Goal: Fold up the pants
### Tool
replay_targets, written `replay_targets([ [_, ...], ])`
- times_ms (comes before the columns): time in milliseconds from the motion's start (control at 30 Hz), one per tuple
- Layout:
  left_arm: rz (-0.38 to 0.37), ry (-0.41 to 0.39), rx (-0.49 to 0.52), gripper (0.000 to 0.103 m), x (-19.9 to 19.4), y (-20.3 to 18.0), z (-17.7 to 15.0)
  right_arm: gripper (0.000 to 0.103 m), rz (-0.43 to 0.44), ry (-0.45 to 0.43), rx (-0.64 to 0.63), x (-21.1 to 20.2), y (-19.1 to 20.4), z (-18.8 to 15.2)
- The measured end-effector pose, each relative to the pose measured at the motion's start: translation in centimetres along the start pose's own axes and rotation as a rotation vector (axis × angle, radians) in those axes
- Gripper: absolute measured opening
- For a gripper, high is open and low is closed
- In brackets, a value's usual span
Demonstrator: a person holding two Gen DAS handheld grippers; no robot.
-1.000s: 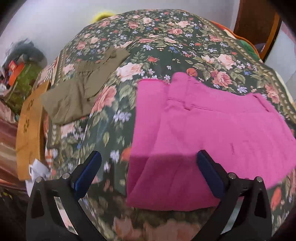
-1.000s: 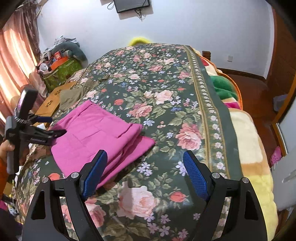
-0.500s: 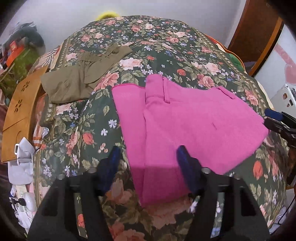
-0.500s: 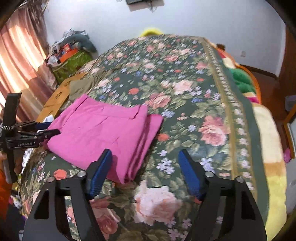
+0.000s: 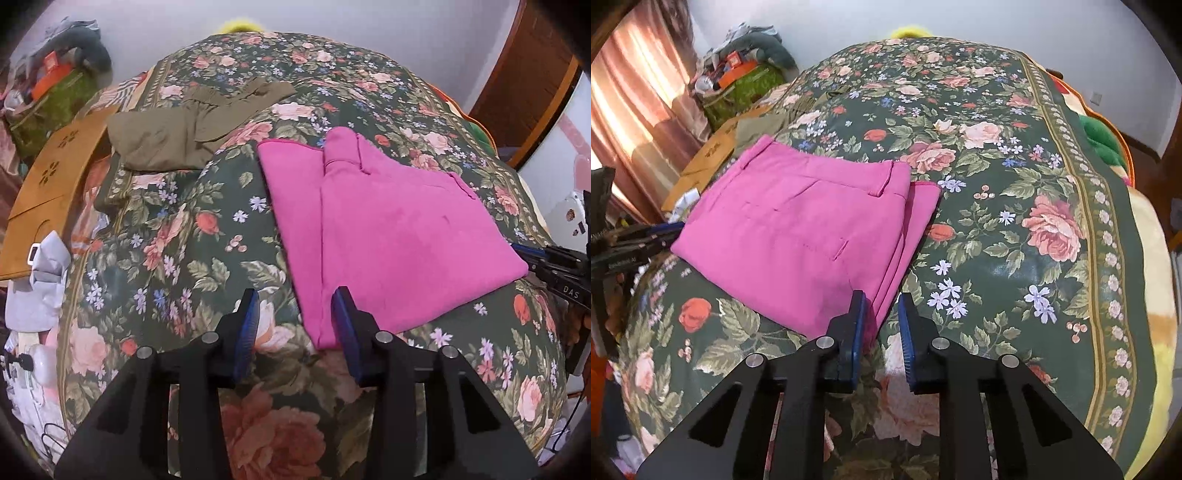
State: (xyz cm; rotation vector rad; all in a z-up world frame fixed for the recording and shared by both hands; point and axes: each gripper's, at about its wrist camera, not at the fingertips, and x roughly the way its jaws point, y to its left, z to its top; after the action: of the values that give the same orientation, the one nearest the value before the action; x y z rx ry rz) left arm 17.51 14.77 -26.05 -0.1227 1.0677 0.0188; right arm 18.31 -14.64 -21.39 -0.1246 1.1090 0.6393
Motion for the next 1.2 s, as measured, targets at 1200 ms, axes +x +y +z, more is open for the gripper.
replay_targets([
  [1200, 0.016, 0.035, 0.123, 0.048, 5.7, -4.4, 10.8, 0.048, 0.051, 0.062, 0.025, 5.7, -1.7, 8.7],
])
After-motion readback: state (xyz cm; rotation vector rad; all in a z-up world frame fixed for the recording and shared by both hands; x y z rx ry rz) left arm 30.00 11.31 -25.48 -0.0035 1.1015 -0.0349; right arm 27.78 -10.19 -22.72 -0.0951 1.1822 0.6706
